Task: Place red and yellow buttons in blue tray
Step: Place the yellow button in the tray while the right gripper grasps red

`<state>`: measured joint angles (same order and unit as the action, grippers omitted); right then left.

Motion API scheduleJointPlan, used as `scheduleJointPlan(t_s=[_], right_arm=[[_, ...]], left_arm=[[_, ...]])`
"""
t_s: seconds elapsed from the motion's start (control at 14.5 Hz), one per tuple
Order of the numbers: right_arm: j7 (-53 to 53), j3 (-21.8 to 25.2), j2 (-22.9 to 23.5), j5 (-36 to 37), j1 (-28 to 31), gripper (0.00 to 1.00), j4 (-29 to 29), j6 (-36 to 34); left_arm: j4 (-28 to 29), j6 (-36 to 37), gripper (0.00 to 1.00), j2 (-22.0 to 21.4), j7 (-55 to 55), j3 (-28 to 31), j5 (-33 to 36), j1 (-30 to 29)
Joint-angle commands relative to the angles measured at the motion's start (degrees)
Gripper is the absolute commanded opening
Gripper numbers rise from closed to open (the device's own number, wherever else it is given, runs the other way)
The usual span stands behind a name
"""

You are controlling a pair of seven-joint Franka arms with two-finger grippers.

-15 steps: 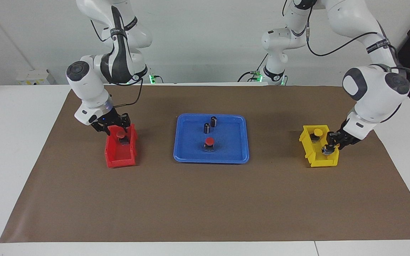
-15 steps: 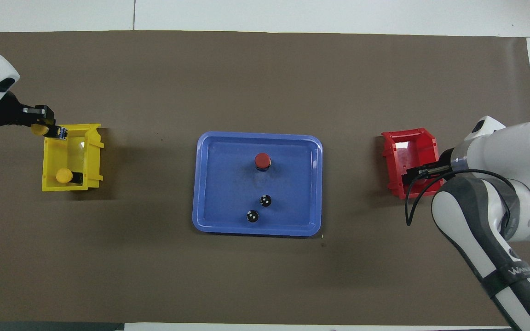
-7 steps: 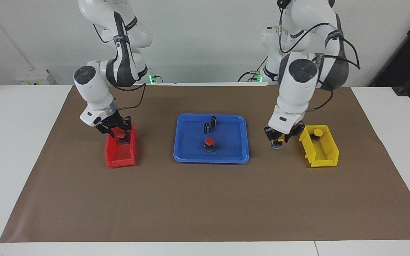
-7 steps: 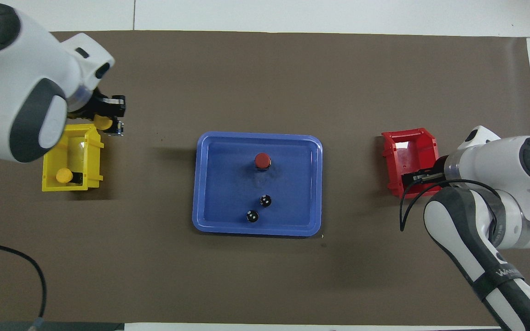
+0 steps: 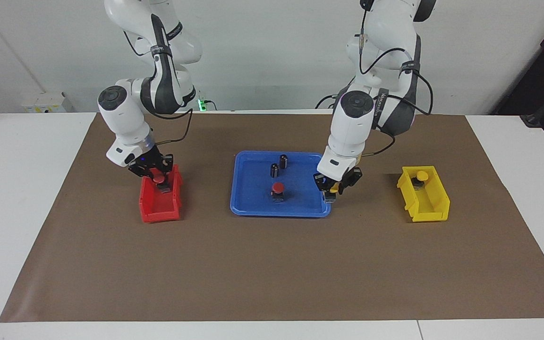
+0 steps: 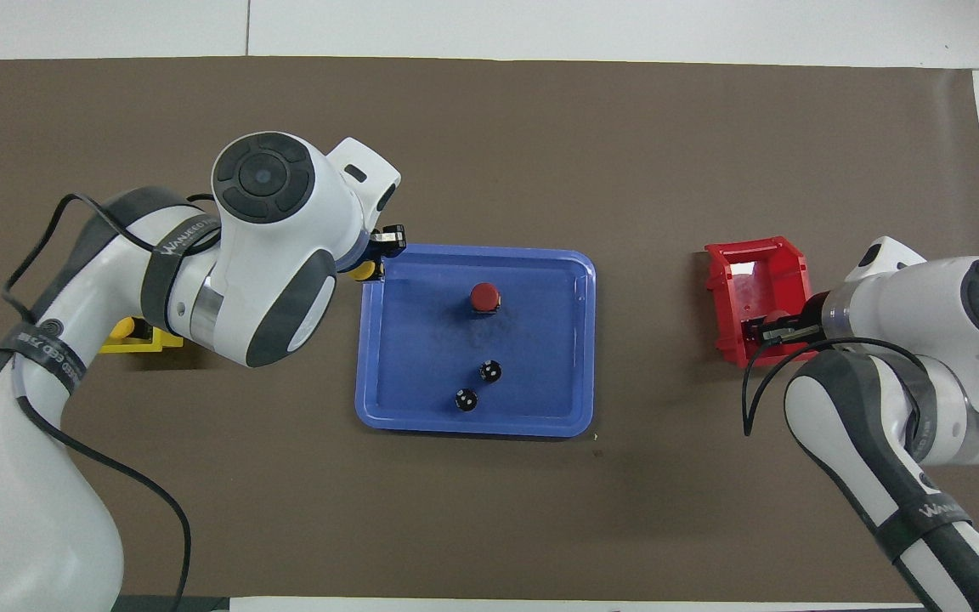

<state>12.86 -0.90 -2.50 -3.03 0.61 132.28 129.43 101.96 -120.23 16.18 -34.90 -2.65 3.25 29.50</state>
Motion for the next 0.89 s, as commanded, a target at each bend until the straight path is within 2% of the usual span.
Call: scheduleJointPlan(t_s=[0.0, 0.14, 0.28, 0.48, 0.55, 0.62, 0.69, 0.76, 0.83], right_arm=[[1.8, -0.5, 3.7, -0.9, 0.9, 0.27, -14.6, -14.1], [-0.1, -0.9, 6.4, -0.9, -0.3, 0.27, -23.9, -22.3], [-5.7, -1.0, 9.0, -0.9, -3.3, 0.27, -31.3, -27.2], [-13.4, -1.0, 10.6, -0.8, -8.2, 0.28, -35.3, -27.8], [-16.0, -1.0, 11.0, -0.9, -9.6, 0.28, -35.6, -27.3], [-18.7, -1.0, 11.6, -0.9, -11.1, 0.28, -35.6, -26.8], [-22.5, -1.1, 11.7, -0.9, -13.8, 0.28, -35.1, -24.9], [-25.7, -1.1, 11.6, -0.9, -15.1, 0.27, -34.4, -22.7], [-28.0, -1.1, 11.6, -0.9, -16.2, 0.27, -33.2, -20.3]], left_arm=[[1.1, -2.3, 0.02, 1.0, -0.9, 0.8, -2.0, 3.0], [1.3, -2.4, 0.02, 1.6, -1.0, 0.8, -3.0, 4.3], [1.6, -2.8, 0.02, 2.5, -1.9, 0.8, -3.0, 5.7], [1.7, -4.1, 0.07, 3.2, -3.2, 0.8, -3.1, 6.5], [1.7, -4.3, 0.17, 3.2, -3.1, 0.8, -3.0, 6.4], [1.7, -4.4, 0.36, 3.2, -3.1, 0.8, -3.0, 6.3], [1.7, -4.8, 0.64, 3.2, -3.2, 0.8, -3.0, 6.3], [1.6, -4.4, 0.78, 3.2, -3.2, 0.9, -3.0, 6.4], [1.4, -4.0, 0.87, 3.2, -3.2, 0.9, -3.1, 6.4]])
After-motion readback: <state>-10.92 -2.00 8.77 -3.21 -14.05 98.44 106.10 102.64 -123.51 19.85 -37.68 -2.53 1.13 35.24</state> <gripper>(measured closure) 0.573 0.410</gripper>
